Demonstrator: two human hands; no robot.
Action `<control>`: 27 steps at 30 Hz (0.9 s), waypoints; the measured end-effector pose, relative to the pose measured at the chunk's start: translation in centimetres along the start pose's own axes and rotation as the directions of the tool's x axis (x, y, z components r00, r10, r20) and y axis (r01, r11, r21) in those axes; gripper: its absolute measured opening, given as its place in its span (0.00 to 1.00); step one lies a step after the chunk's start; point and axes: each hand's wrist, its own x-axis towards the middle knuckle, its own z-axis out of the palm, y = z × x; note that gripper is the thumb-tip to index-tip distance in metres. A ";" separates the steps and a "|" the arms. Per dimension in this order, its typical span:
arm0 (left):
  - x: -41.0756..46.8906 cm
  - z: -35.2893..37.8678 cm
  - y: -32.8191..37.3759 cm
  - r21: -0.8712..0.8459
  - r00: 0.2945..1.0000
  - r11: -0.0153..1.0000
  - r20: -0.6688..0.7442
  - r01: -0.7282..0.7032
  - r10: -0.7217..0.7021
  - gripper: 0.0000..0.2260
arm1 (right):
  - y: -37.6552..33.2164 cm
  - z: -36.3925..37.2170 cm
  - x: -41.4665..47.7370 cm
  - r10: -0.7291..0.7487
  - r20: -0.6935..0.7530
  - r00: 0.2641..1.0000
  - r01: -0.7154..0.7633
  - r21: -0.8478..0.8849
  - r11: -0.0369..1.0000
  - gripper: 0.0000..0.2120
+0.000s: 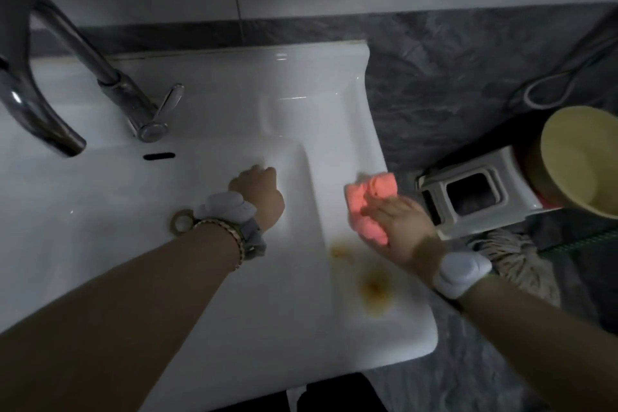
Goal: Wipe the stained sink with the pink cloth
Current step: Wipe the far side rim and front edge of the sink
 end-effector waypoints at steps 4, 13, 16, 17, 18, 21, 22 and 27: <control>-3.2 -0.4 2.7 -0.356 0.996 0.934 0.089 0.020 0.012 0.19 | -1.6 -2.5 -0.5 0.387 0.285 0.877 -0.476 0.407 0.779 0.08; -9.0 -2.7 8.1 -0.938 0.927 0.058 0.345 0.341 0.147 0.06 | -0.5 -7.2 -0.9 0.085 0.543 0.836 -0.488 0.804 -0.339 0.18; -10.3 -2.0 7.9 -0.948 0.952 0.156 0.293 0.278 0.087 0.04 | -0.3 -7.3 -1.4 0.193 0.578 0.793 -0.545 0.814 -0.201 0.15; -10.4 -1.7 7.8 -0.950 0.964 0.188 0.262 0.251 0.036 0.04 | -0.4 -7.2 -1.6 0.291 0.560 0.776 -0.550 0.826 -0.125 0.11; -10.5 -1.3 7.7 -0.949 0.978 0.239 0.206 0.206 -0.027 0.03 | -0.5 -7.0 -1.7 0.383 0.513 0.768 -0.548 0.836 -0.021 0.09; -10.7 -0.5 7.9 -0.872 0.984 0.487 -0.034 0.057 -0.177 0.06 | -1.6 -6.5 -1.9 0.496 0.310 0.811 -0.489 0.825 0.283 0.07; -10.7 -0.4 8.1 -0.827 0.972 0.560 -0.094 0.044 -0.215 0.07 | -2.2 -6.3 -1.9 0.525 0.251 0.813 -0.470 0.815 0.338 0.07; -10.2 -1.8 9.6 -0.973 0.964 0.133 0.157 0.188 -0.213 0.11 | -5.8 -5.8 -1.5 0.445 0.142 0.884 -0.329 0.864 0.380 0.09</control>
